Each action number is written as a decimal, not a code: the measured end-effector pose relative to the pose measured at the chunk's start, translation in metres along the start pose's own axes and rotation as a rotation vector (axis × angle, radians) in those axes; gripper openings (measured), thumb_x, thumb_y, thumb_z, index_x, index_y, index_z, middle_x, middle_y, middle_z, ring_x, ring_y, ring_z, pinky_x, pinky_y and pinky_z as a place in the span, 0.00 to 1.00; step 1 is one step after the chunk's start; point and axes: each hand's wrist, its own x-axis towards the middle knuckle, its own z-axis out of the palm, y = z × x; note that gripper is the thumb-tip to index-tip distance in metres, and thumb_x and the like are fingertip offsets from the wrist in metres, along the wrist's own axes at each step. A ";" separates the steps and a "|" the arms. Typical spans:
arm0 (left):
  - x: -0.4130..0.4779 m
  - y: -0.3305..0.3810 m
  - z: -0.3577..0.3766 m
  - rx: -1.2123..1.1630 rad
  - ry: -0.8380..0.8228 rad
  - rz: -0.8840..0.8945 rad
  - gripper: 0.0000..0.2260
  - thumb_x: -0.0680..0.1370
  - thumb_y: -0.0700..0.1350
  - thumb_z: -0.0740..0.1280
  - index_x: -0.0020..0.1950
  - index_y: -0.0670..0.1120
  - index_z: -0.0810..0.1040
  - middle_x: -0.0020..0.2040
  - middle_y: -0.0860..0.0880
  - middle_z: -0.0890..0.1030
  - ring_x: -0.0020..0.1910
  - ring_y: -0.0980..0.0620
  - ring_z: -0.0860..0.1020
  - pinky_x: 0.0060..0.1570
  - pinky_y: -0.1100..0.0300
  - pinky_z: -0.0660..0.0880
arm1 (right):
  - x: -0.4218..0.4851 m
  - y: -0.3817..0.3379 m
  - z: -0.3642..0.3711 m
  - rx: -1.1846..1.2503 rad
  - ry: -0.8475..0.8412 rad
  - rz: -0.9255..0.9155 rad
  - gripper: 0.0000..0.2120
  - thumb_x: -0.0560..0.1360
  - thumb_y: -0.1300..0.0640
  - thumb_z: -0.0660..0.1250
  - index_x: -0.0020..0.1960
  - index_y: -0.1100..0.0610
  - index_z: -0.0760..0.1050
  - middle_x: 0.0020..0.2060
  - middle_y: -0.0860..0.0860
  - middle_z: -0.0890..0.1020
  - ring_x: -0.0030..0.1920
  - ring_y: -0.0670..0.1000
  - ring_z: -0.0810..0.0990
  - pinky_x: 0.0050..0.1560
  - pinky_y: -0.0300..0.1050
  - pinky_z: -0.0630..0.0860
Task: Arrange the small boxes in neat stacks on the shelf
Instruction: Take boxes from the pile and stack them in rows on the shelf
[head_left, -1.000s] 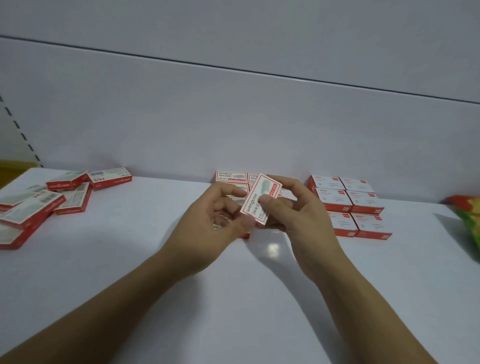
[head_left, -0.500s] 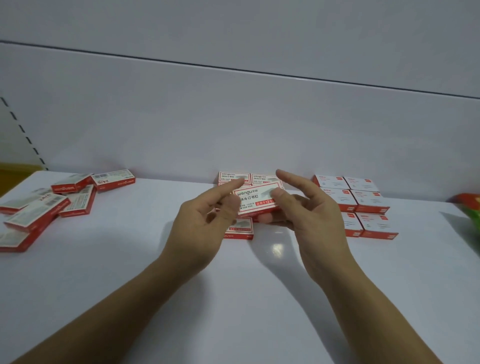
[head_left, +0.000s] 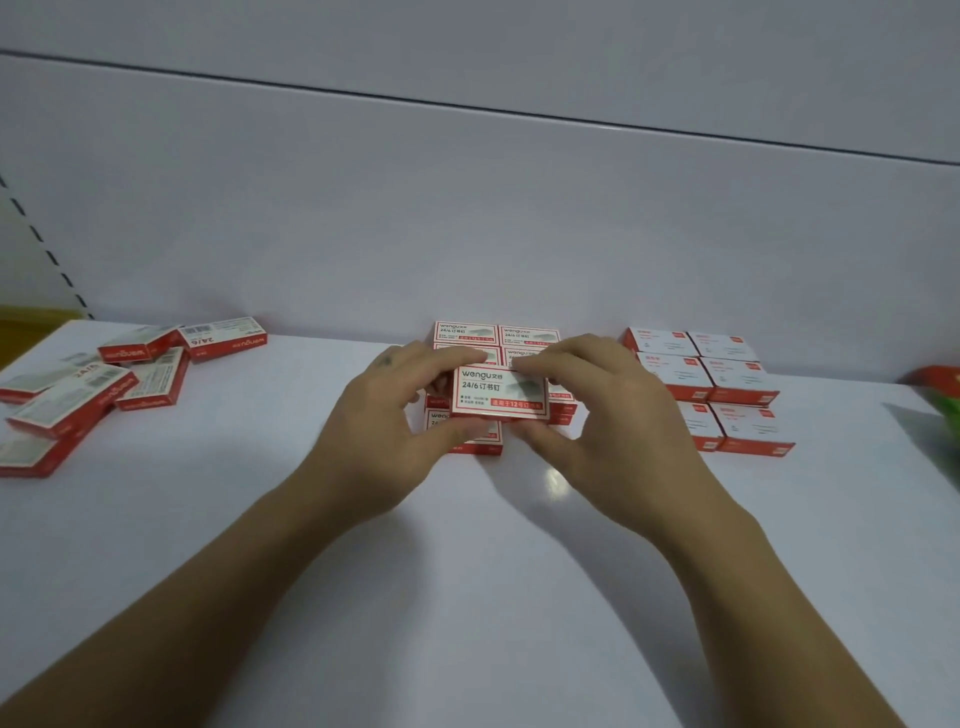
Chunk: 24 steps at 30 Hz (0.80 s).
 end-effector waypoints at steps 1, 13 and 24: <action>0.000 0.000 0.001 0.018 -0.012 0.000 0.24 0.70 0.52 0.71 0.65 0.58 0.73 0.55 0.65 0.75 0.53 0.65 0.72 0.50 0.76 0.65 | 0.000 0.000 -0.002 -0.008 -0.029 0.015 0.20 0.69 0.52 0.76 0.59 0.52 0.79 0.54 0.47 0.79 0.52 0.47 0.76 0.49 0.43 0.75; -0.001 0.003 -0.003 0.487 -0.274 -0.116 0.09 0.77 0.57 0.63 0.53 0.57 0.78 0.51 0.61 0.76 0.50 0.59 0.70 0.44 0.62 0.68 | 0.004 0.023 -0.010 -0.211 -0.346 0.286 0.12 0.71 0.51 0.73 0.53 0.47 0.79 0.51 0.45 0.79 0.50 0.48 0.75 0.46 0.41 0.70; -0.002 -0.001 0.002 0.421 -0.315 -0.172 0.08 0.77 0.52 0.67 0.55 0.55 0.79 0.49 0.60 0.70 0.48 0.59 0.71 0.47 0.67 0.66 | 0.003 0.017 0.011 -0.209 -0.351 0.325 0.07 0.74 0.55 0.70 0.51 0.55 0.81 0.54 0.49 0.75 0.51 0.53 0.77 0.51 0.46 0.75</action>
